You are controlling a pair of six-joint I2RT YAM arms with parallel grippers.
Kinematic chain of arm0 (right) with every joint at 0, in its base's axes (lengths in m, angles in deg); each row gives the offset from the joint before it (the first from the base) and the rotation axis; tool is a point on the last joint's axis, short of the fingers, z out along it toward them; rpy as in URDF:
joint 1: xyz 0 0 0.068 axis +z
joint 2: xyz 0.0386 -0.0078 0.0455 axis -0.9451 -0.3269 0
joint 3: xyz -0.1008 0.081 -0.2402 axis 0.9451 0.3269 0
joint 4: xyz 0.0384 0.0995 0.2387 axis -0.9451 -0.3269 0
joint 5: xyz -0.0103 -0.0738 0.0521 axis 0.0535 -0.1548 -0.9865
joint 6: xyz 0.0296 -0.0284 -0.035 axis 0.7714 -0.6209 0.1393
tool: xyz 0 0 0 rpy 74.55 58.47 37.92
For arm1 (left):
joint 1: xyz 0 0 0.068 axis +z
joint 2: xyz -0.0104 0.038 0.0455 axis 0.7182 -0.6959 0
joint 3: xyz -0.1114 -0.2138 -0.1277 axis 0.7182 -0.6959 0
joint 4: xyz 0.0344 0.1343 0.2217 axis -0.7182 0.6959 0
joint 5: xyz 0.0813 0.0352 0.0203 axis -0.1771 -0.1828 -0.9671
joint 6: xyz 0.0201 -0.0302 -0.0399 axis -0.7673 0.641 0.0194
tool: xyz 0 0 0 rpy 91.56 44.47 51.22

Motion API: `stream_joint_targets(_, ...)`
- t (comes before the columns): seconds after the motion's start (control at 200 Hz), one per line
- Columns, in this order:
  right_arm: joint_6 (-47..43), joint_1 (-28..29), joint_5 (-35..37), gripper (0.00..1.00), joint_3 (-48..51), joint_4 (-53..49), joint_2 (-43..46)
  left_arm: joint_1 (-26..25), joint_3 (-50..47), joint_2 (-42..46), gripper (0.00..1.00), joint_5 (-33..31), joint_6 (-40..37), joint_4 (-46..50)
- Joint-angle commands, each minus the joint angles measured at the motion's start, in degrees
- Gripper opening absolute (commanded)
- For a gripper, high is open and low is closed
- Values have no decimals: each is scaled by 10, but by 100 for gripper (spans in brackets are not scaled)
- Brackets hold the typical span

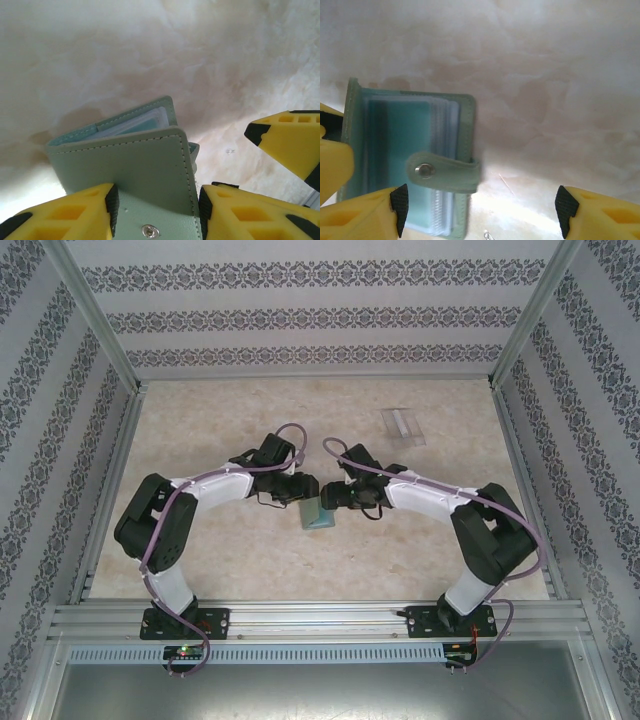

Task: Put the credit cards into the card holder
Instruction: Move the card holder to the center of the table.

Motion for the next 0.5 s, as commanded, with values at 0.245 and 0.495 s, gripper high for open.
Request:
stream_joint_targets(0.245,25,55,4,81,4,76,-9,20,-68,57,31,-18,20,-47)
stream_joint_targets(0.495,36,64,31,80,46,116,33,42,-100,126,51,-37,28,-41)
